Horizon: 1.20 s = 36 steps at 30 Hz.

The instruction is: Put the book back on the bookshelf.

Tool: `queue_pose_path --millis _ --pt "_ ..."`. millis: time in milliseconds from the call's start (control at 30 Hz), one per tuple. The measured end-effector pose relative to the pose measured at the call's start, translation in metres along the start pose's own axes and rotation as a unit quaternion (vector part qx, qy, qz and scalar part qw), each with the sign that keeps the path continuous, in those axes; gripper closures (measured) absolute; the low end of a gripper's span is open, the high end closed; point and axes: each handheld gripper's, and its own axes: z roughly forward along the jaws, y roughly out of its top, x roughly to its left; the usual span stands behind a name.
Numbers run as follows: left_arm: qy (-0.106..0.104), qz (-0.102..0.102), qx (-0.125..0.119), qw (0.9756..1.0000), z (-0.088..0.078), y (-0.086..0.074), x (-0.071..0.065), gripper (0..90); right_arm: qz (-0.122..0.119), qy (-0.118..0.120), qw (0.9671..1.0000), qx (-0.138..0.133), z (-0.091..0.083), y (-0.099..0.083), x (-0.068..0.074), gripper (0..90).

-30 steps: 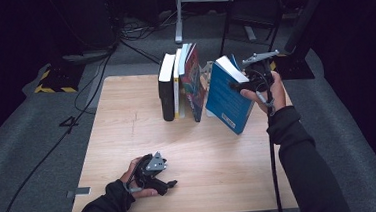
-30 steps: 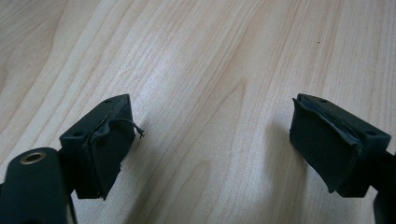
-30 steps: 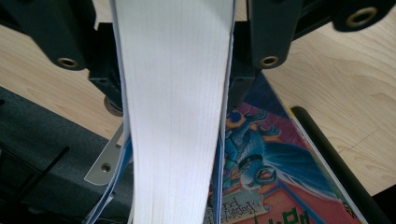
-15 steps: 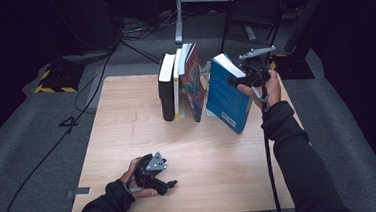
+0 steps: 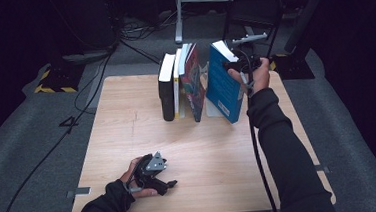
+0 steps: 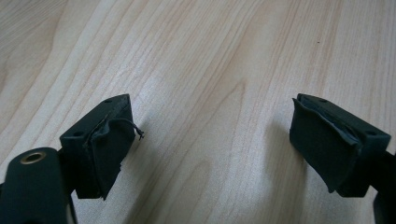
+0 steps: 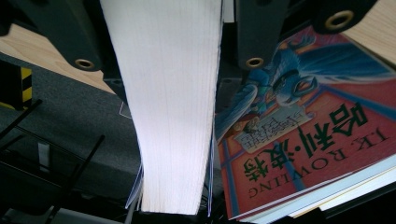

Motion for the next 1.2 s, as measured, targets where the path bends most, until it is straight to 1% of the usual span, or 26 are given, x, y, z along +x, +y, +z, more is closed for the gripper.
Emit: queue_pose_path --millis 33,67,233,367,500,567,633,700,800,867,967,1100,1200 --pt "0.000 0.000 0.000 1.0000 0.000 0.000 0.000 14.4 0.000 0.000 1.0000 0.000 0.000 0.000 0.000 59.6" --pt "0.000 0.000 0.000 1.0000 0.000 0.000 0.000 14.4 0.005 -0.002 1.0000 -0.002 0.004 0.001 0.000 59.6" --pt "-0.001 0.001 0.000 1.0000 0.000 0.000 0.000 14.4 0.006 -0.014 0.9999 -0.003 0.017 0.002 0.002 59.6" --pt "-0.001 0.001 0.000 1.0000 0.000 0.000 0.000 14.4 0.017 -0.022 0.9996 -0.004 0.029 0.000 0.002 59.5" --pt "-0.002 0.002 0.000 1.0000 0.000 0.000 0.000 14.3 0.021 -0.024 0.9995 -0.006 0.029 0.002 -0.001 59.3" --pt "-0.002 0.002 0.000 1.0000 0.000 0.000 0.000 14.4 0.022 -0.029 0.9993 -0.008 0.029 0.001 -0.002 59.3" --pt "-0.002 0.002 0.000 1.0000 0.000 0.000 0.000 14.3 0.025 -0.029 0.9992 -0.012 0.028 -0.001 -0.001 59.1" --pt "-0.002 0.002 0.000 1.0000 0.000 0.000 0.000 14.3 0.019 -0.024 0.9994 -0.016 0.028 -0.003 -0.001 59.1" --pt "-0.002 0.002 0.000 1.0000 0.000 0.000 0.000 14.3 0.015 -0.023 0.9995 -0.015 0.027 -0.004 0.001 59.0" --pt "-0.002 0.002 0.000 1.0000 0.000 0.000 0.000 14.3 0.015 -0.021 0.9996 -0.014 0.027 -0.004 0.000 59.0" --pt "-0.002 0.002 0.000 1.0000 0.000 0.000 0.000 14.3 0.017 -0.010 0.9998 -0.010 0.024 -0.009 -0.002 58.7" --pt "-0.002 0.002 0.000 1.0000 0.000 0.000 0.000 14.3 0.018 -0.010 0.9998 -0.009 0.020 -0.015 -0.006 57.8" --pt "-0.002 0.002 0.000 1.0000 0.000 0.000 0.000 14.4 0.014 -0.011 0.9998 -0.007 0.017 -0.018 -0.008 57.3"
